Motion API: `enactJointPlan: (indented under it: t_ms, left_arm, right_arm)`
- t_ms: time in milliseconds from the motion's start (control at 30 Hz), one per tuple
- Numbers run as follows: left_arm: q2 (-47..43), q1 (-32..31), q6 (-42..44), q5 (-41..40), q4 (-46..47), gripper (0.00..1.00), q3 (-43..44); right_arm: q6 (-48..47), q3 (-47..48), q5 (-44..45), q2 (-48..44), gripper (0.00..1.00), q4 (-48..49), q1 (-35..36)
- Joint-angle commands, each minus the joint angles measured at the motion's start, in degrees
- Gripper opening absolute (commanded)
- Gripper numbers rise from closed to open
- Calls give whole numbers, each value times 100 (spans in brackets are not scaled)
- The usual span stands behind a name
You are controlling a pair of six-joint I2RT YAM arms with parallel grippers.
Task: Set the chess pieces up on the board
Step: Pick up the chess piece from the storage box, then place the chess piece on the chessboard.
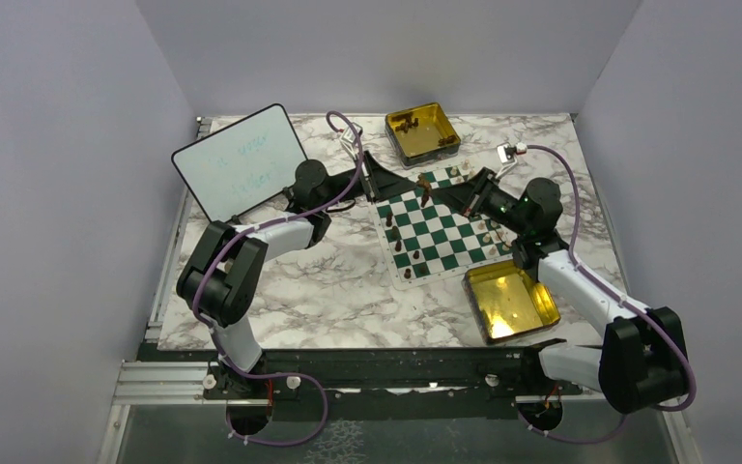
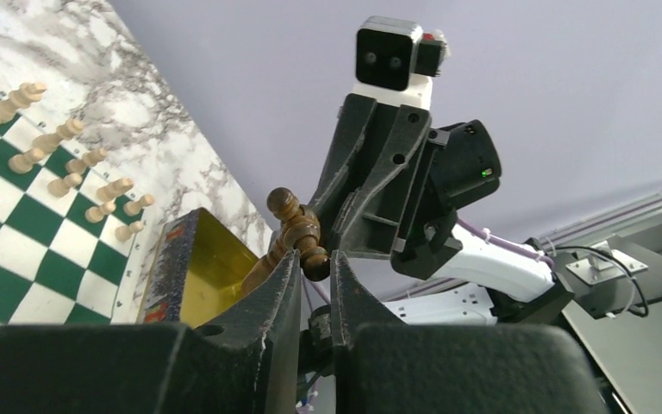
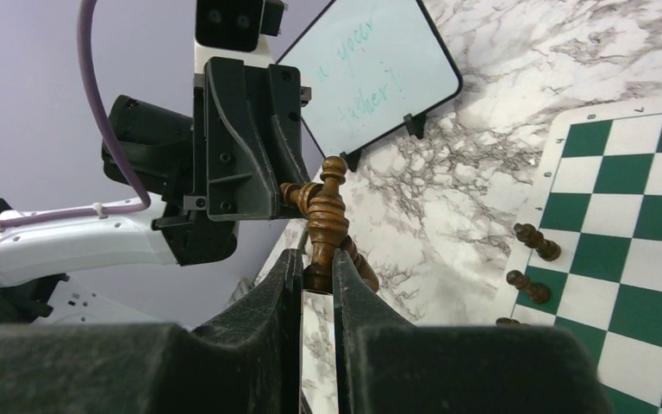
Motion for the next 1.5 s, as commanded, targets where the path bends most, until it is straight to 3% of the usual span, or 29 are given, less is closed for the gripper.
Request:
enactJointPlan:
  t_ms: [0, 200, 333, 500, 700, 1133, 1467]
  left_arm:
    - [-154, 30, 661, -169, -728, 12, -3]
    - [-390, 39, 1431, -305, -1794, 11, 102]
    - [-505, 39, 2329, -614, -3280, 11, 461]
    - [-131, 29, 4087, -1709, -6550, 11, 2034]
    - [718, -5, 4949, -2448, -8298, 12, 3465]
    - [2589, -220, 5783, -3966, -9938, 11, 5782]
    - [3674, -356, 5964, -4397, -10672, 12, 7171]
  right_arm:
    - [-468, 22, 216, -197, 1, -488, -28]
    - [-933, 97, 657, -410, 1, -1234, -28]
    - [-1132, 161, 899, -489, 1, -1618, -28]
    - [-1473, 191, 1278, -701, 1, -2083, -28]
    - [-1955, 246, 1823, -953, 1, -2671, -24]
    - [-2221, 177, 1929, -1140, 1, -3046, -28]
    - [-2491, 339, 2033, -1284, 1, -3319, -28]
